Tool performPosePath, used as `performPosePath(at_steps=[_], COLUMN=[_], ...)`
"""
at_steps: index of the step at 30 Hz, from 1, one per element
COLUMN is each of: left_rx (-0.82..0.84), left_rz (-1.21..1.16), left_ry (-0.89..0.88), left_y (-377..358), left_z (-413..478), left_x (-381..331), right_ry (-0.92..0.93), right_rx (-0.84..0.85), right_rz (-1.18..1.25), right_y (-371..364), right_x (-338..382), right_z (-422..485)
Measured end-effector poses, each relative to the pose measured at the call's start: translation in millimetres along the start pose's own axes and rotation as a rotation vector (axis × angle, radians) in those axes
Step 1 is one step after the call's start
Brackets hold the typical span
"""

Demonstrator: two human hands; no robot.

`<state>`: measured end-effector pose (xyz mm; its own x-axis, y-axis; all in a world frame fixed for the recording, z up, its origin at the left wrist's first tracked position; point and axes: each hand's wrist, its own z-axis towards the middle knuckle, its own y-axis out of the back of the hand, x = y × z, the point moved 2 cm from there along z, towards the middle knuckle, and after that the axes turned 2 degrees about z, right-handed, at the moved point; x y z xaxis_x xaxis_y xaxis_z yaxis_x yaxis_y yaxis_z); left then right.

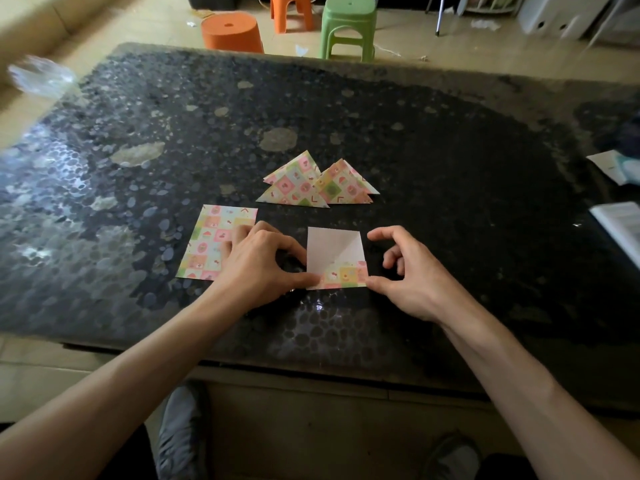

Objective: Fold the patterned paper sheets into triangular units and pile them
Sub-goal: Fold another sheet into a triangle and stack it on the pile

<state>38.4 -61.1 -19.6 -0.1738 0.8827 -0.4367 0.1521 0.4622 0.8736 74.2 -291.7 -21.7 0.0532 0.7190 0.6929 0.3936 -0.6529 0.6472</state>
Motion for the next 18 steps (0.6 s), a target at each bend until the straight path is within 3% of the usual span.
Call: performPosePath(at_steps=[4, 10, 15, 18], left_rx=[-0.015, -0.083, -0.234, -0.138], left_rz=[-0.080, -0.123, -0.073, -0.079], left_ry=[-0.110, -0.340, -0.387, -0.467], left_y=[-1, 1, -7, -14], left_z=[1, 5, -1, -7], left_x=[-2, -9, -12, -20], right_ry=[0.033, 0.318, 0.162, 0.028], right_rx=[-0.037, -0.167, -0.091, -0.131], right_rz=[0.011, -0.029, 0.033, 0.151], right_y=[3, 3, 0, -7], right_x=[0, 7, 7, 1], right_z=[-3, -11, -10, -9])
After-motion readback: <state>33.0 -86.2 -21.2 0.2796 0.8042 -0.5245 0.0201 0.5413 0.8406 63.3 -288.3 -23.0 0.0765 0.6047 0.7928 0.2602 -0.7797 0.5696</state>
